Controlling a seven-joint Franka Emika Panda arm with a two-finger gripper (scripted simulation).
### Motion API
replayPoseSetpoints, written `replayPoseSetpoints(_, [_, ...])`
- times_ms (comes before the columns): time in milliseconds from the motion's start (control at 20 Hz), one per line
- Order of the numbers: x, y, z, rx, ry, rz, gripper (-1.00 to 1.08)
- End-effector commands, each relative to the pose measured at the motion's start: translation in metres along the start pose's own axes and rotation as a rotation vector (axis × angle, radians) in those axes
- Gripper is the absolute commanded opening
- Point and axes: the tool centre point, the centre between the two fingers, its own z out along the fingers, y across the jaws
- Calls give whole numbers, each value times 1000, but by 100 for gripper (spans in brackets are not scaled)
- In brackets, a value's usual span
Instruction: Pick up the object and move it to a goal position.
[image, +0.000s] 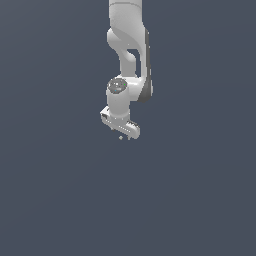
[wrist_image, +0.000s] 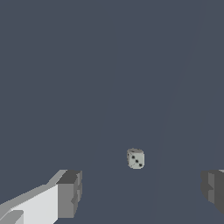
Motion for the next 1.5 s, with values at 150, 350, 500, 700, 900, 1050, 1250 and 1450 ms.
replayPoseSetpoints(150, [-4, 5, 5, -2, 3, 32, 100])
replayPoseSetpoints(350, [-3, 4, 7, -2, 2, 27, 100])
replayPoseSetpoints(500, [-4, 5, 15, -2, 2, 28, 100])
replayPoseSetpoints(700, [-4, 5, 33, -2, 2, 30, 100])
replayPoseSetpoints(900, [-4, 6, 48, -2, 2, 32, 100])
replayPoseSetpoints(1050, [-4, 6, 54, -2, 2, 33, 100])
replayPoseSetpoints(1250, [-4, 6, 55, -2, 2, 33, -100])
replayPoseSetpoints(1450, [-4, 6, 55, -2, 2, 33, -100])
